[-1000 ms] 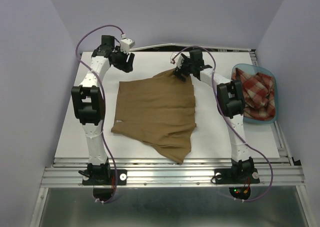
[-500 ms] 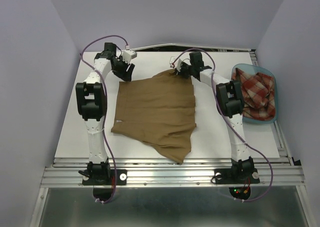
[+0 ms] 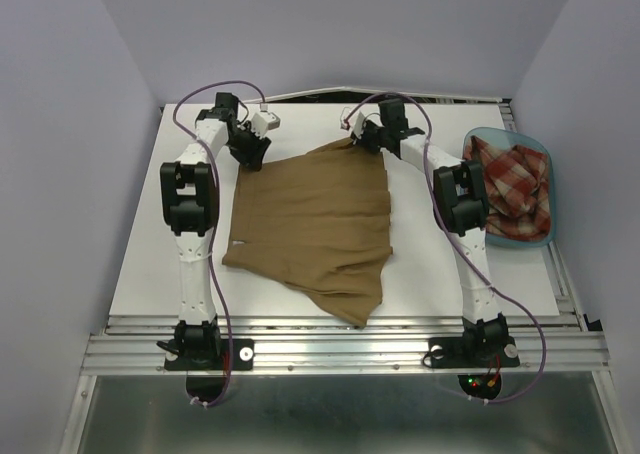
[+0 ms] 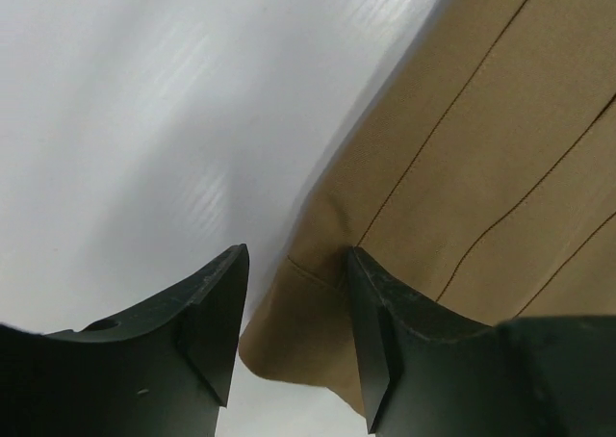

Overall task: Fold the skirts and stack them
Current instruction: Flatten the skirt out, then fold the skirt

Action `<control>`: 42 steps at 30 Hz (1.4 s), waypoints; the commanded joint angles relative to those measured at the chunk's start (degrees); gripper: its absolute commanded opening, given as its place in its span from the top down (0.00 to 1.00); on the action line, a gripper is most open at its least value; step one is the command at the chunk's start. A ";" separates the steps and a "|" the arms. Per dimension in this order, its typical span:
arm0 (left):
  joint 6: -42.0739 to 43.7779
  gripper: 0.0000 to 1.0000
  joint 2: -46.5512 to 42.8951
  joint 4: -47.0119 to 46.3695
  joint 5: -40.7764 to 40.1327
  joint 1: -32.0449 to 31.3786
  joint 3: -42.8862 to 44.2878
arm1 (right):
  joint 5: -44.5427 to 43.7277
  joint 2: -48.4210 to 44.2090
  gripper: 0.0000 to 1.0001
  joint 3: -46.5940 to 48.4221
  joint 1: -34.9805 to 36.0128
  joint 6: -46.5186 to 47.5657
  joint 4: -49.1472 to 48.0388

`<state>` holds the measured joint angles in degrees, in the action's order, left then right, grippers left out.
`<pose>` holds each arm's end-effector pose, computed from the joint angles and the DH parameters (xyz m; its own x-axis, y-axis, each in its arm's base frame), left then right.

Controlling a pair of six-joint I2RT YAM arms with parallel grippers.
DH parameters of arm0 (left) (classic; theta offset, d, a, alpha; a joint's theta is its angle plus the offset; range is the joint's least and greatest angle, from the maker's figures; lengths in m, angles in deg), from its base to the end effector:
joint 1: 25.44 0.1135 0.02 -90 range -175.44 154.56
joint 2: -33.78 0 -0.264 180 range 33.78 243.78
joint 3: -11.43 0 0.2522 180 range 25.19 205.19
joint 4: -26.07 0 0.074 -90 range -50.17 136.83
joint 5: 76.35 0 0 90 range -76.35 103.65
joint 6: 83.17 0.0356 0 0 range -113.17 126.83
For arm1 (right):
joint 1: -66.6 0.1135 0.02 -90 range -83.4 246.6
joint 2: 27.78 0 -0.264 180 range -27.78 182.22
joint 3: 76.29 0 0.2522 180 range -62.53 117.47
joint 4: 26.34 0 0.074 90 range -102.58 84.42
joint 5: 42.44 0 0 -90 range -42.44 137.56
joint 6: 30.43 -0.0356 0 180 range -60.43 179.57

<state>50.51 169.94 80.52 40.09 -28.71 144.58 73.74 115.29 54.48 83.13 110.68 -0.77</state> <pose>0.5175 -0.0454 0.1939 -0.4083 0.6427 -0.6482 0.7911 0.6034 0.1000 0.5334 0.1747 0.1534 0.0891 -0.7022 -0.7064 -0.8280 0.3420 -0.4444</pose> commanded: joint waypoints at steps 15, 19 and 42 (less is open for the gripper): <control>1.05 0.31 -3.80 1.67 8.98 0.54 1.71 | -4.82 -1.21 0.99 3.49 -0.36 -0.93 -2.14; 2.20 0.30 -2.39 5.01 8.81 0.54 4.62 | -5.17 -1.38 0.99 3.40 -0.36 -0.75 -2.32; -3.06 1.00 -2.38 -2.44 4.41 2.56 5.50 | -12.02 4.42 0.99 15.61 -0.36 -2.15 -10.66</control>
<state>52.00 171.51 83.62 44.30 -28.36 149.00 65.47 118.39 64.88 83.17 109.52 -3.63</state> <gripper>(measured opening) 0.038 0.021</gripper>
